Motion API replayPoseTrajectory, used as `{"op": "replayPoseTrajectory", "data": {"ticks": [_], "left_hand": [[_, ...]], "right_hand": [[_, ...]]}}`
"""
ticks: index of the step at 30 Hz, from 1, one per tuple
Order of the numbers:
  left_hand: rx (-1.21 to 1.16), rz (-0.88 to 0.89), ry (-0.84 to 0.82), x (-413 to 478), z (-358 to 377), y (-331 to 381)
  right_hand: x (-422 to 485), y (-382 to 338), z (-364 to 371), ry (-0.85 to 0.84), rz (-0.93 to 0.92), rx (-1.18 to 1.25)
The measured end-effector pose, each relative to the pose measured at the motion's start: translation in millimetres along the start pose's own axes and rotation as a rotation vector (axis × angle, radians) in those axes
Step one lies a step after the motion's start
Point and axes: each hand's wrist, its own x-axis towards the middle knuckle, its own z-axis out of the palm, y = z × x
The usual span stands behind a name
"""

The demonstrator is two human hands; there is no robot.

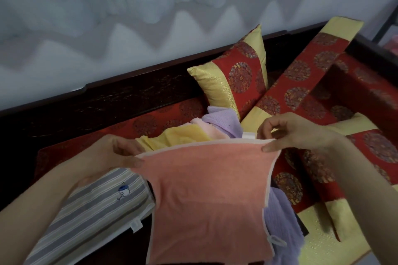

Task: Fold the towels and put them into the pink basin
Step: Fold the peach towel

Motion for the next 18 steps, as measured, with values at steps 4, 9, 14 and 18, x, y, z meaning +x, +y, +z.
{"op": "replayPoseTrajectory", "data": {"ticks": [4, 9, 14, 18], "left_hand": [[-0.095, 0.145, -0.245, -36.0, -4.6, 34.6], [-0.277, 0.252, -0.9, -51.3, 11.8, 71.5], [0.055, 0.2, -0.363, -53.3, 14.1, 81.0], [0.222, 0.165, -0.056, -49.5, 8.5, 66.4]], "right_hand": [[-41.1, -38.9, -20.3, -0.164, -0.113, 0.215], [-59.5, -62.9, -32.9, -0.586, -0.163, 0.464], [-47.7, -76.8, -22.4, -0.176, -0.164, 0.293], [-45.3, -66.5, -14.0, 0.003, -0.17, 0.153]]}}
